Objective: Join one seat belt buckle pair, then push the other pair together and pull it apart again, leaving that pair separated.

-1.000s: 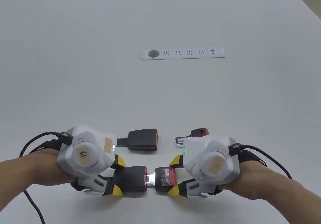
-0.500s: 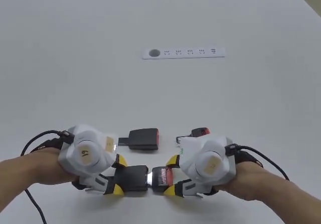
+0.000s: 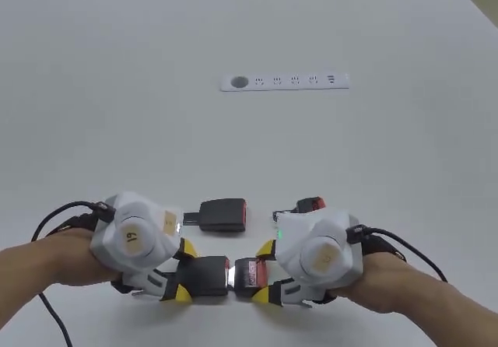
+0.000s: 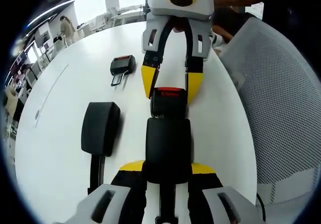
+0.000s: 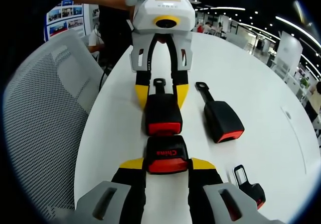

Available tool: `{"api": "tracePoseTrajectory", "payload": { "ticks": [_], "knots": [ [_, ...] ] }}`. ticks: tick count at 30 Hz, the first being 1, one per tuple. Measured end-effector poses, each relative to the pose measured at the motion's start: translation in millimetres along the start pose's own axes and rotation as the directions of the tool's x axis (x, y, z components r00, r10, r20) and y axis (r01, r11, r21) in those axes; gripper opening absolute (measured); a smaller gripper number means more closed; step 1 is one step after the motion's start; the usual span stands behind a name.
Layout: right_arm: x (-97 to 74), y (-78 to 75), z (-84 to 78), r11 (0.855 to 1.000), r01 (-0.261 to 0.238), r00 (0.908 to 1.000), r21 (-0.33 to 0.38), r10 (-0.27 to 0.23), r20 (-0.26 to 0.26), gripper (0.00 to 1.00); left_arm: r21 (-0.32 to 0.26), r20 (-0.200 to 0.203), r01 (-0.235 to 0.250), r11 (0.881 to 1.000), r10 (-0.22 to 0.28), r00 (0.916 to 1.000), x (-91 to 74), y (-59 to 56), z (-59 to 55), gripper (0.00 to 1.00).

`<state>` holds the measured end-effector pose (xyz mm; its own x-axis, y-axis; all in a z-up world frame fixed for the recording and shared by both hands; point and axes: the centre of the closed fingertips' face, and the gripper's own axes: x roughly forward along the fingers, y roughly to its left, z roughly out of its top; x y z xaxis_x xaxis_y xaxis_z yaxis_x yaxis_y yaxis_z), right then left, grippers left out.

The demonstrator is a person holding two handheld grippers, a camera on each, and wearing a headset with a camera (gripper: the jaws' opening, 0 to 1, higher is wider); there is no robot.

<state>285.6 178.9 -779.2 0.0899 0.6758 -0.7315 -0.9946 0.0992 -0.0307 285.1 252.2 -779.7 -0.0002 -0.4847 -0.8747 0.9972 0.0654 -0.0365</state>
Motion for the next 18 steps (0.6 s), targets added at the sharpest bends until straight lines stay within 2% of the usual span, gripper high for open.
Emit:
{"api": "tracePoseTrajectory", "payload": {
  "ticks": [7, 12, 18],
  "knots": [
    [-3.3, -3.3, -1.6, 1.0, -0.002, 1.0, -0.013, 0.002, 0.009, 0.27, -0.006, -0.003, 0.005, 1.0, -0.005, 1.0, -0.3, 0.4, 0.4, 0.32],
    [-4.8, -1.2, -0.5, 1.0, 0.002, 1.0, -0.006, -0.002, -0.007, 0.27, 0.011, -0.033, -0.001, 1.0, 0.002, 0.9995, 1.0, -1.8, 2.2, 0.31],
    [-10.9, -0.8, 1.5, 1.0, -0.005, 0.9999, -0.002, 0.005, 0.009, 0.27, 0.011, -0.028, 0.002, 1.0, -0.002, 0.9996, -0.2, -2.1, 1.0, 0.31]
  ]
}}
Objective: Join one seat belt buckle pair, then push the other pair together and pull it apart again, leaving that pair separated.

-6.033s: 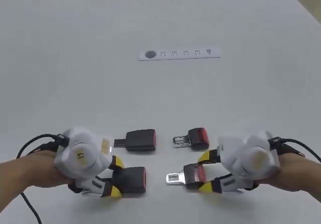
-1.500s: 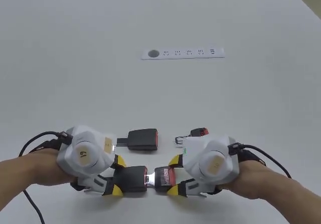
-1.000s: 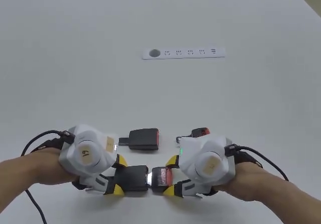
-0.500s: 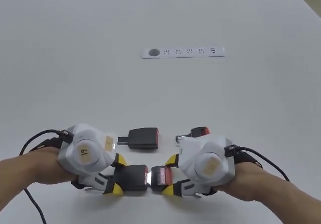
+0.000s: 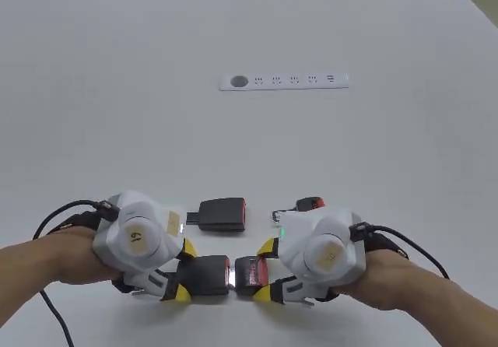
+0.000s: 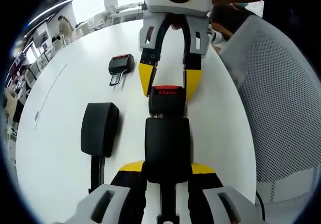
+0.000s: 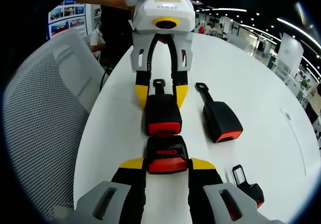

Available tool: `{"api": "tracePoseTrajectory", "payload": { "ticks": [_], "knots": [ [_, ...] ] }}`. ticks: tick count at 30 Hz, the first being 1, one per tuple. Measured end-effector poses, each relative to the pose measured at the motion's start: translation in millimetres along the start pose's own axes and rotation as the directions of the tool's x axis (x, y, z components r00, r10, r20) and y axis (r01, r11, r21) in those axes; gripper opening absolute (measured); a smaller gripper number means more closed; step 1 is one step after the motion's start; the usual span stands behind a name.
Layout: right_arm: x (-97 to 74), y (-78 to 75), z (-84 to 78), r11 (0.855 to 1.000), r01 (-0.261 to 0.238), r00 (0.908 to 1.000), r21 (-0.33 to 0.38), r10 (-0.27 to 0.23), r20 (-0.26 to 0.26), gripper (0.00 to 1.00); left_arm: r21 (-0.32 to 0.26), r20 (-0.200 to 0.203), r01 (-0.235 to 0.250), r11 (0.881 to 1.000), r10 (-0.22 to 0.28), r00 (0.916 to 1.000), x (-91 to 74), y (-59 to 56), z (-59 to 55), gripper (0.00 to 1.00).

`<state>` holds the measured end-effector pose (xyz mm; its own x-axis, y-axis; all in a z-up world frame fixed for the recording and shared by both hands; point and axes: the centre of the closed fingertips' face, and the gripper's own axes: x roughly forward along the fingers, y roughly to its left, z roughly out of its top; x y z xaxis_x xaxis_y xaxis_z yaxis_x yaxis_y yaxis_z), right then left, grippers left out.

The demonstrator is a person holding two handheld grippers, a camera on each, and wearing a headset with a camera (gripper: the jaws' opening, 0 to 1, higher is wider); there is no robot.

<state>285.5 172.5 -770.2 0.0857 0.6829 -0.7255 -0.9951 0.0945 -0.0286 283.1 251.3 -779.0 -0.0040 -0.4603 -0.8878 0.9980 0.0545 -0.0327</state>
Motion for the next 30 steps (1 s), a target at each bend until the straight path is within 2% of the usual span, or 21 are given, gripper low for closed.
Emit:
{"api": "tracePoseTrajectory", "payload": {
  "ticks": [3, 6, 9, 14, 19, 23, 27, 30],
  "knots": [
    [0.9, 0.3, 1.9, 1.0, 0.0, 1.0, -0.001, 0.0, 0.005, 0.27, -0.002, -0.001, 0.003, 1.0, -0.003, 1.0, -0.3, 1.2, -0.9, 0.32],
    [1.6, 1.2, 2.2, 1.0, 0.002, 1.0, 0.005, -0.002, -0.003, 0.28, 0.018, -0.02, 0.003, 1.0, -0.002, 0.9998, 0.0, 0.8, -1.3, 0.32],
    [-1.1, 2.4, 0.6, 0.999, -0.017, 0.9999, 0.028, 0.017, -0.001, 0.29, 0.004, -0.008, 0.003, 1.0, -0.003, 1.0, -0.8, 2.8, -3.4, 0.32],
    [2.3, 2.4, 0.9, 1.0, -0.005, 0.9999, -0.023, 0.005, -0.011, 0.3, 0.017, -0.011, 0.006, 1.0, -0.005, 0.9999, -0.4, 1.8, -2.3, 0.33],
    [3.8, 2.4, 0.9, 0.999, -0.002, 0.9999, -0.04, 0.002, -0.014, 0.31, 0.015, -0.012, 0.003, 1.0, -0.002, 0.9999, -0.5, 1.7, -2.3, 0.33],
    [1.5, 0.9, 2.8, 0.999, 0.006, 0.9999, -0.039, -0.007, -0.009, 0.33, 0.015, -0.018, -0.003, 1.0, 0.003, 0.9998, -0.8, 1.7, -1.6, 0.34],
    [-3.0, -1.0, 3.9, 0.999, 0.016, 0.9998, -0.036, -0.016, -0.007, 0.36, 0.016, -0.024, -0.029, 0.999, 0.03, 0.9993, -1.7, 5.9, -2.7, 0.39],
    [-6.2, -2.3, 3.5, 0.999, 0.022, 0.9997, -0.035, -0.022, -0.007, 0.38, 0.02, -0.033, -0.024, 1.0, 0.025, 0.9992, -1.9, 4.9, -4.0, 0.39]
  ]
}}
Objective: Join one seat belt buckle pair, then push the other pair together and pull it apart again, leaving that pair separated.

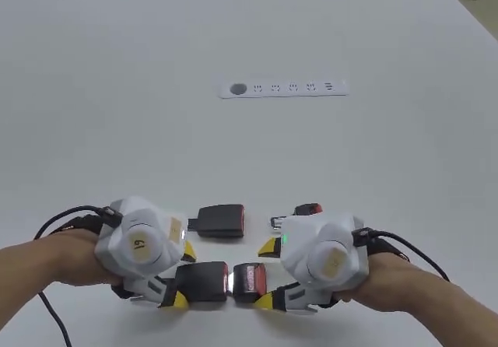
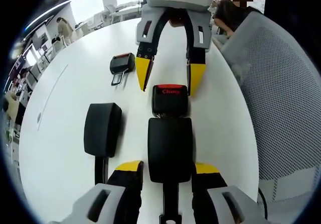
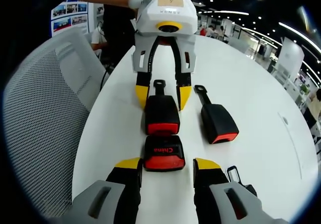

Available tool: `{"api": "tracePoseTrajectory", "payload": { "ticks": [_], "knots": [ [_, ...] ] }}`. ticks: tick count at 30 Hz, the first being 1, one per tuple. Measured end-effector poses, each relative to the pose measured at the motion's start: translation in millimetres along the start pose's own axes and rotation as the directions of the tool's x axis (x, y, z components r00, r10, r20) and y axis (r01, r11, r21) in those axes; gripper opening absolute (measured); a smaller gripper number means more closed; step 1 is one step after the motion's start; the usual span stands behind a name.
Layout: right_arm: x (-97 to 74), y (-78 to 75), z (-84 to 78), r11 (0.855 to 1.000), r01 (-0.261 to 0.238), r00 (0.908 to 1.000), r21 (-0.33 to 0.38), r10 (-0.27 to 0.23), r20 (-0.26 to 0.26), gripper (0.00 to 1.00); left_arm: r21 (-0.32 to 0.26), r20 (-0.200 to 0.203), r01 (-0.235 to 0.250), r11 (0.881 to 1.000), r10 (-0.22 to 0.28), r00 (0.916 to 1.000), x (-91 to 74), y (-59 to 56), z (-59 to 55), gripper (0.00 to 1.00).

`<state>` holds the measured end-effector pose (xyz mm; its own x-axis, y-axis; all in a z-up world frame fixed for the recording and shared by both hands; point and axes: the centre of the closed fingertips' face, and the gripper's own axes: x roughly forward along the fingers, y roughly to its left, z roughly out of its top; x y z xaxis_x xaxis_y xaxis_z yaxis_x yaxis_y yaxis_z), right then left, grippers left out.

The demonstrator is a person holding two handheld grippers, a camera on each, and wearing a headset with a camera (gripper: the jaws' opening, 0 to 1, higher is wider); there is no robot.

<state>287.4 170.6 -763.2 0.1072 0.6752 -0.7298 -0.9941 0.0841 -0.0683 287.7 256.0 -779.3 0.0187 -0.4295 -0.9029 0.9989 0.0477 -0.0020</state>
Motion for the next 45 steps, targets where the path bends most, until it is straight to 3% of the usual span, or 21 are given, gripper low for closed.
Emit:
{"api": "tracePoseTrajectory", "payload": {
  "ticks": [9, 16, 28, 45],
  "knots": [
    [-12.4, -8.8, -3.7, 1.0, 0.019, 0.9998, 0.011, -0.019, 0.004, 0.43, -0.022, 0.006, -0.008, 1.0, 0.008, 0.9999, -15.0, -0.1, 4.8, 0.44],
    [-25.2, -25.0, -2.2, 0.998, 0.054, 0.9985, 0.02, -0.054, 0.013, 0.45, -0.036, -0.005, -0.012, 0.999, 0.011, 0.9999, -28.5, 5.1, 3.3, 0.45],
    [-35.6, -48.2, -12.9, 0.996, 0.087, 0.9962, 0.031, -0.087, -0.001, 0.46, -0.06, 0.019, -0.056, 0.997, 0.057, 0.9982, -44.8, 33.9, 16.7, 0.46],
    [-47.9, -78.1, -31.9, 0.995, 0.094, 0.9947, 0.031, -0.093, -0.044, 0.47, -0.09, 0.069, -0.066, 0.994, 0.072, 0.995, -34.8, 72.4, 34.4, 0.46]
  ]
}}
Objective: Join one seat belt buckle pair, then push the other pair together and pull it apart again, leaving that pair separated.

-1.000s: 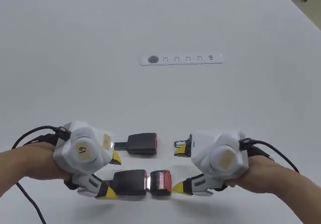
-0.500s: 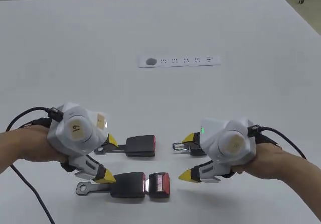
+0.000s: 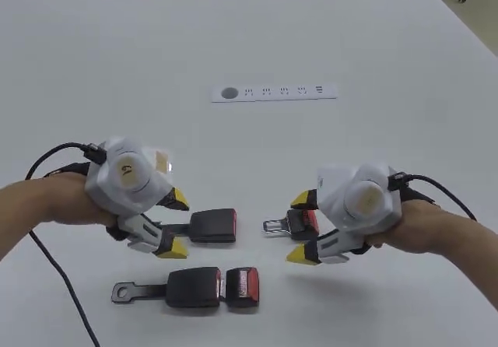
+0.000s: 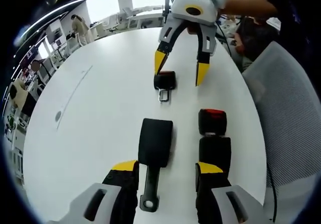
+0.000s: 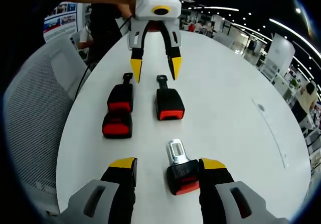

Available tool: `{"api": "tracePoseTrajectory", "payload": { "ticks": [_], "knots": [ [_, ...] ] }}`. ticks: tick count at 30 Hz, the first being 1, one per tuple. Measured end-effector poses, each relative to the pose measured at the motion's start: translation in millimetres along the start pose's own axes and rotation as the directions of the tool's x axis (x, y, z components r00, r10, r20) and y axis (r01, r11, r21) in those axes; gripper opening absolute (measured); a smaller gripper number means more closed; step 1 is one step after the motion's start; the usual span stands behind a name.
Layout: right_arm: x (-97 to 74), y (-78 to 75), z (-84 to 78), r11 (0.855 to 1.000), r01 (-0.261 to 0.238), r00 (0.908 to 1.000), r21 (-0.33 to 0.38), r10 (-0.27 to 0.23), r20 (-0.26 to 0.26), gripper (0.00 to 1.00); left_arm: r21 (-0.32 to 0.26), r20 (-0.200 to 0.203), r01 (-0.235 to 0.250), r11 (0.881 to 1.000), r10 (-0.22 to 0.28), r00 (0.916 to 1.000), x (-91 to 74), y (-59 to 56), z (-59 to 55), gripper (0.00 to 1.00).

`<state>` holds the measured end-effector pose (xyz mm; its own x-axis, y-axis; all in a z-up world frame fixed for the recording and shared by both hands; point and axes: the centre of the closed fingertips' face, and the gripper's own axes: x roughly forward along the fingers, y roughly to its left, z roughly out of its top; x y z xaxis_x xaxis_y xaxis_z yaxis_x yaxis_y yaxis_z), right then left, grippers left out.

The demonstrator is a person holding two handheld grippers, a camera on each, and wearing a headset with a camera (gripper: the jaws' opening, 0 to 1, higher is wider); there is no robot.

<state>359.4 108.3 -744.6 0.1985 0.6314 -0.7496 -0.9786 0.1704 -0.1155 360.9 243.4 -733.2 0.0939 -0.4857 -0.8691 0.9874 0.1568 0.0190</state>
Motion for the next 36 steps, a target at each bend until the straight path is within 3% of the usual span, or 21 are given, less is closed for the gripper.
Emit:
{"api": "tracePoseTrajectory", "payload": {
  "ticks": [11, 24, 36],
  "knots": [
    [2.6, -17.6, -14.7, 0.999, -0.018, 0.9996, -0.026, 0.018, -0.023, 0.45, 0.019, -0.016, 0.024, 1.0, -0.024, 0.9996, 17.7, 19.0, -1.4, 0.41],
    [8.1, -20.0, -31.4, 0.996, -0.076, 0.9951, -0.048, 0.072, -0.068, 0.39, 0.059, -0.075, 0.073, 0.996, -0.069, 0.9948, 34.0, 19.8, -3.8, 0.36],
    [8.3, -23.3, -39.0, 0.995, -0.091, 0.9922, -0.043, 0.087, -0.09, 0.34, 0.076, -0.108, 0.106, 0.991, -0.097, 0.9893, 44.5, 16.7, -6.7, 0.33]
  ]
}}
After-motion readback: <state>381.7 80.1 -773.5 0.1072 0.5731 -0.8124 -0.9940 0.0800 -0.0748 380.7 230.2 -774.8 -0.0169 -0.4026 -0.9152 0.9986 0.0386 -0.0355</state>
